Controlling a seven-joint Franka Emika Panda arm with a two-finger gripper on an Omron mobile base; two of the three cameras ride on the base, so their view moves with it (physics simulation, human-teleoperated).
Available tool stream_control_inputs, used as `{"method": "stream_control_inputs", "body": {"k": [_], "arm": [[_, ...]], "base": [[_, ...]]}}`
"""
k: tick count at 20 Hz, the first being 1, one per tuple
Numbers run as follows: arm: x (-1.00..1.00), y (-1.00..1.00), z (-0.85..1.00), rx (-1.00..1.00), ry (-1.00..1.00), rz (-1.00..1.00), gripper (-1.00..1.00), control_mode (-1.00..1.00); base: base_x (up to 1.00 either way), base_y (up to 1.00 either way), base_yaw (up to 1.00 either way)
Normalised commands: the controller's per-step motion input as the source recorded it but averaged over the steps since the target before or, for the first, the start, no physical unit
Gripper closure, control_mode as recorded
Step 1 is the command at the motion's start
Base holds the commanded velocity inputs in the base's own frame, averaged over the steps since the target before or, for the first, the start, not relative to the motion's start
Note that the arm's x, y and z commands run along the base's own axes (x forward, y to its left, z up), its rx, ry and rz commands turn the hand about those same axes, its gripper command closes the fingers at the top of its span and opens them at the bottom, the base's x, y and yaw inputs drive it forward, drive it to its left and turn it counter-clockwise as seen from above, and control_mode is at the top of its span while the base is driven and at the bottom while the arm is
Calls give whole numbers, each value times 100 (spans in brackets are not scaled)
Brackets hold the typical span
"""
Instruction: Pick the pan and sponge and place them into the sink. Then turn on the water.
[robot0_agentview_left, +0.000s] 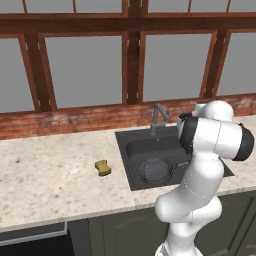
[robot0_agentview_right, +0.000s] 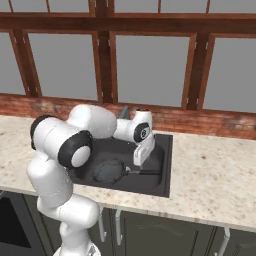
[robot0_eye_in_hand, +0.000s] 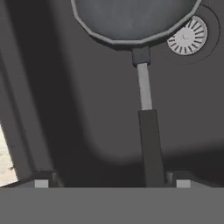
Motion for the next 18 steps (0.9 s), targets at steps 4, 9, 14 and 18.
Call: {"method": "stream_control_inputs", "body": {"k": [4, 9, 14, 18], "arm": [[-97, 25, 89, 1, 0, -13, -100, -100], [-100, 51, 97, 17, 0, -28, -100, -100], [-96, 94, 72, 16, 2, -40, -100, -100], [-63, 100, 64, 5, 4, -43, -100, -100]], "base": [[0, 0, 0], [0, 0, 0], [0, 0, 0], [0, 0, 0]]}}
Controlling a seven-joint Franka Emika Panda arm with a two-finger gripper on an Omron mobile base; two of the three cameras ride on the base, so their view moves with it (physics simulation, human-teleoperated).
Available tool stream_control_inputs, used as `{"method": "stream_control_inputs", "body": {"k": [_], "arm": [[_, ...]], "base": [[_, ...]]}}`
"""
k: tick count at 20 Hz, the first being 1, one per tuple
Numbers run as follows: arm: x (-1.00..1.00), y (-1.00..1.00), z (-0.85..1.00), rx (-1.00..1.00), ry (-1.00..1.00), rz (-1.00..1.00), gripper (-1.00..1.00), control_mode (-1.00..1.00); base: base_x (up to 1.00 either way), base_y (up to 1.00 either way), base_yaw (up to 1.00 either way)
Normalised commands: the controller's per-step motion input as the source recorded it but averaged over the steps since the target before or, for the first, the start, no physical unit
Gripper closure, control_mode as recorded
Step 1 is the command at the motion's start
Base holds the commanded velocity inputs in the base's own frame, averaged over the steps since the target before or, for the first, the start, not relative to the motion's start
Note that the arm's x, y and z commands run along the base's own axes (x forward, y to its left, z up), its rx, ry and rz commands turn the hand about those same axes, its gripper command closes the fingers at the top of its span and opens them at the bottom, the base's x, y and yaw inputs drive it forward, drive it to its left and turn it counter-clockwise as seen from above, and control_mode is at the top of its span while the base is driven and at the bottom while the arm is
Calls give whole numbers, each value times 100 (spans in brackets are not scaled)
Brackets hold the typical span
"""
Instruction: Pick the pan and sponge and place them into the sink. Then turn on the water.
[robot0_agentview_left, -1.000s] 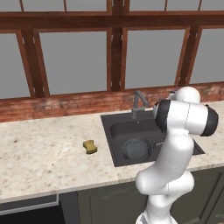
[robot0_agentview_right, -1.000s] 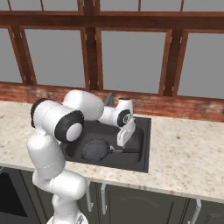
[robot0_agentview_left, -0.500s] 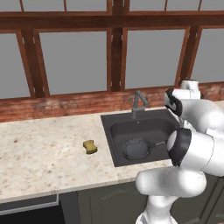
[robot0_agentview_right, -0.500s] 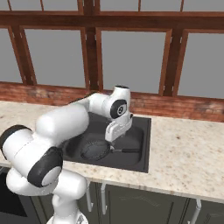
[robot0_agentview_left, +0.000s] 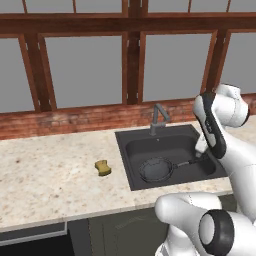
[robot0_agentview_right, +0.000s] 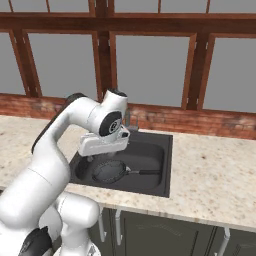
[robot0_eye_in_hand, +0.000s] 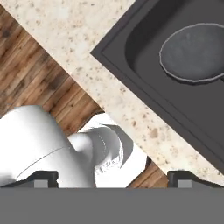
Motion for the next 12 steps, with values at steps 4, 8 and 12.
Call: {"method": "stream_control_inputs", "body": {"k": [4, 8, 12], "arm": [[-25, 100, 51, -6, 0, -39, -100, -100], [-4, 100, 23, -23, -1, -28, -100, -100], [3, 100, 0, -23, 5, -23, -100, -100]], "base": [[0, 0, 0], [0, 0, 0], [0, 0, 0]]}}
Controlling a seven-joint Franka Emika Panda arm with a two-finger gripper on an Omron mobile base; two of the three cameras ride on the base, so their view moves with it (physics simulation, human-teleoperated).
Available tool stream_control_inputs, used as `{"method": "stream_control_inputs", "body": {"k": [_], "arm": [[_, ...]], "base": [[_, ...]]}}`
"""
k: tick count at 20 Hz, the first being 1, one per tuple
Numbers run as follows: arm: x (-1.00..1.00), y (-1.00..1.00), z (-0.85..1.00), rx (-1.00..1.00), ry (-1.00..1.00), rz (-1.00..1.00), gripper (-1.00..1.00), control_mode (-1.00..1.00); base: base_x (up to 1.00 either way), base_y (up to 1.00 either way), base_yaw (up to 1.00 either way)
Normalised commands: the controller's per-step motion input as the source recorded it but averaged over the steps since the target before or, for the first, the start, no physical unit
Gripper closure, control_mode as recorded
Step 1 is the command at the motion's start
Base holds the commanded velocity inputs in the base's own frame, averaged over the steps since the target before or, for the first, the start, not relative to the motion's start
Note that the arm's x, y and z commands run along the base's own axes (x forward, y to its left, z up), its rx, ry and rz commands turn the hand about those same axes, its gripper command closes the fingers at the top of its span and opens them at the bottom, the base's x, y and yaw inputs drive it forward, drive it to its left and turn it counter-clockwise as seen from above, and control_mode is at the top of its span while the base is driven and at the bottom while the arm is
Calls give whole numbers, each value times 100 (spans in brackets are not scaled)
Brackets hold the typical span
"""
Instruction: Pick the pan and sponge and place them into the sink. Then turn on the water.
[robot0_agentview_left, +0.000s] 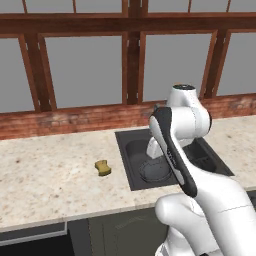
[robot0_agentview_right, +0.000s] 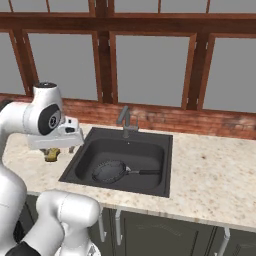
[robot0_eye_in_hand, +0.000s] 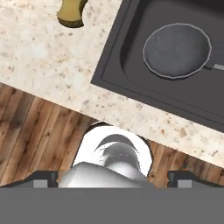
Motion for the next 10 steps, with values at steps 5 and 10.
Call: {"method": "stream_control_inputs", "body": {"k": [5, 10], "arm": [[47, 100, -2, -22, 18, -19, -100, -100], [77, 96, -16, -11, 16, -14, -100, -100]], "base": [[0, 0, 0], [0, 0, 0]]}}
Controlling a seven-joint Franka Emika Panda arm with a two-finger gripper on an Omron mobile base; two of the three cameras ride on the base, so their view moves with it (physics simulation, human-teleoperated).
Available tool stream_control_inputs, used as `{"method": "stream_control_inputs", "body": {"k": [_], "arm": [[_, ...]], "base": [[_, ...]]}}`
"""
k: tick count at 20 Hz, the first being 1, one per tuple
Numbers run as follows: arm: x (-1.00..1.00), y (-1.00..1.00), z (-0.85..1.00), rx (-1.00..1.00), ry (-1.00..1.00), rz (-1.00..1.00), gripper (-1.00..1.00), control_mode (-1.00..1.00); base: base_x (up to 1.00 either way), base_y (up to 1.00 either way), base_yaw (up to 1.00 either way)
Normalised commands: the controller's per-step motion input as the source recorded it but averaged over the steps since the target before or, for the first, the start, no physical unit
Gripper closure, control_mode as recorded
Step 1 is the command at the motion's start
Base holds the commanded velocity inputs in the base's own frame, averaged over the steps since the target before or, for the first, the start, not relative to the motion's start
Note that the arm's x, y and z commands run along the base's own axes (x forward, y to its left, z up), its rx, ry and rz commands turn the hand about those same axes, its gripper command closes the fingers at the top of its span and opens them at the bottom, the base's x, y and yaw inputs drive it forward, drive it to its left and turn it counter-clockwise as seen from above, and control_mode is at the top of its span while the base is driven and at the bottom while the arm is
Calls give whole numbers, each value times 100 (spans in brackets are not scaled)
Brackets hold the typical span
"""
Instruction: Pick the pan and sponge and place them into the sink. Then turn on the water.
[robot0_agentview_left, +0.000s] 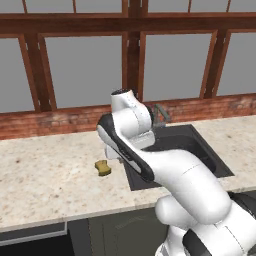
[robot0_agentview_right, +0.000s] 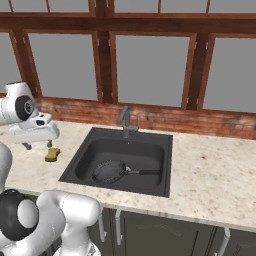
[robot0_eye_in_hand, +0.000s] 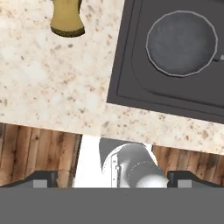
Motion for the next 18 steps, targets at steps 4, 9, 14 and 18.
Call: {"method": "stream_control_inputs", "body": {"k": [4, 9, 14, 18], "arm": [[56, 66, -49, 0, 10, -12, -100, -100], [52, 19, -85, 0, 1, -7, -100, -100], [57, 0, -68, 1, 0, -8, -100, -100], [57, 14, -28, 1, 2, -9, -100, -100]], "base": [[0, 0, 0], [0, 0, 0], [0, 0, 0], [0, 0, 0]]}}
